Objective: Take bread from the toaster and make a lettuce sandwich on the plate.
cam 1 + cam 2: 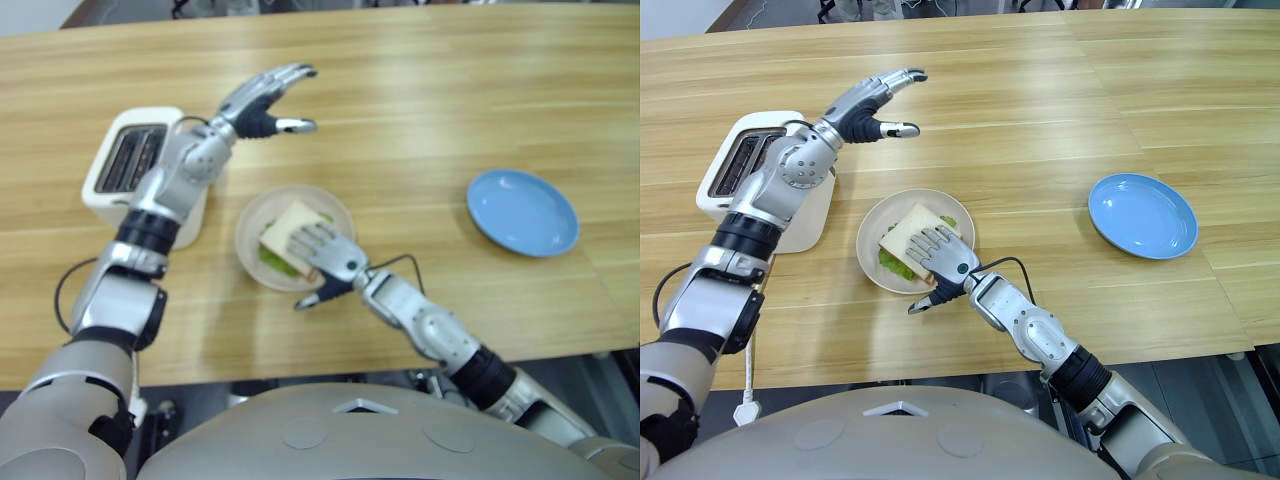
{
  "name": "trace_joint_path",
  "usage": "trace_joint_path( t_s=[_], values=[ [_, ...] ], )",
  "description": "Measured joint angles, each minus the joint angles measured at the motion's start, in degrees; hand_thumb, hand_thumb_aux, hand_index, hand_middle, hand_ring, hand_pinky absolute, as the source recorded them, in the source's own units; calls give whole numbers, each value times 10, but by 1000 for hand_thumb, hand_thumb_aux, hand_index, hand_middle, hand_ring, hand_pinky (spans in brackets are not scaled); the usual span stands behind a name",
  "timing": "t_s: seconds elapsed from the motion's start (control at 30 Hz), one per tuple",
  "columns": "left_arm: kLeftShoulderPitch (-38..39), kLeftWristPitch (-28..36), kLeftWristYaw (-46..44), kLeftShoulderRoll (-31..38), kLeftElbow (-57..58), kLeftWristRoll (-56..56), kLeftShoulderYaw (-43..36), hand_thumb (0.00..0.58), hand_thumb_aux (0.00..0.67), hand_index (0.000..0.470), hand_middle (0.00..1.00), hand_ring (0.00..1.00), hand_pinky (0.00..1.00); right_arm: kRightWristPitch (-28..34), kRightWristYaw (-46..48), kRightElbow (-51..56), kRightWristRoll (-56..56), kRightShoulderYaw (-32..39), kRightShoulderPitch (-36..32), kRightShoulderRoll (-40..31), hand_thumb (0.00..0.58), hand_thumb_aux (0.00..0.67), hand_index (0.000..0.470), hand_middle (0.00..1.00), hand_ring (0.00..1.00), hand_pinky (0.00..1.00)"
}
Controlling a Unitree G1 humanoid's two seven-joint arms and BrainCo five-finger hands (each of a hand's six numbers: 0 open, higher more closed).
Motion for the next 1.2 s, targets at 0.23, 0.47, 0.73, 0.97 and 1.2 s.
trace_joint_path(
  t_s=[0.23, 0.47, 0.73, 0.97, 1.2],
  values=[
    [114, 78, -77, 11, -136, -92, 55, 0, 0, 0, 0, 0, 0, -18, -24, -25, 64, -41, 13, -28, 0, 0, 0, 0, 0, 0],
    [191, 129, -118, 10, -197, -184, 96, 0, 0, 0, 0, 0, 0, -39, -132, -134, 115, -172, -8, -58, 0, 0, 0, 0, 0, 0],
    [208, 162, -129, 35, -280, -220, 165, 0, 0, 0, 0, 0, 0, -70, -137, -196, 155, -222, 3, -67, 0, 0, 0, 0, 0, 0],
    [331, 216, -302, 150, -356, -328, 181, 580, 670, 460, 1000, 1000, 1000, -56, 41, -209, 389, -304, 61, -132, 580, 670, 460, 1000, 1000, 1000],
    [473, 217, -428, 276, -365, -288, 148, 580, 670, 460, 1000, 1000, 1000, 22, 292, -233, 551, -320, 203, -261, 580, 670, 460, 1000, 1000, 1000]
  ],
)
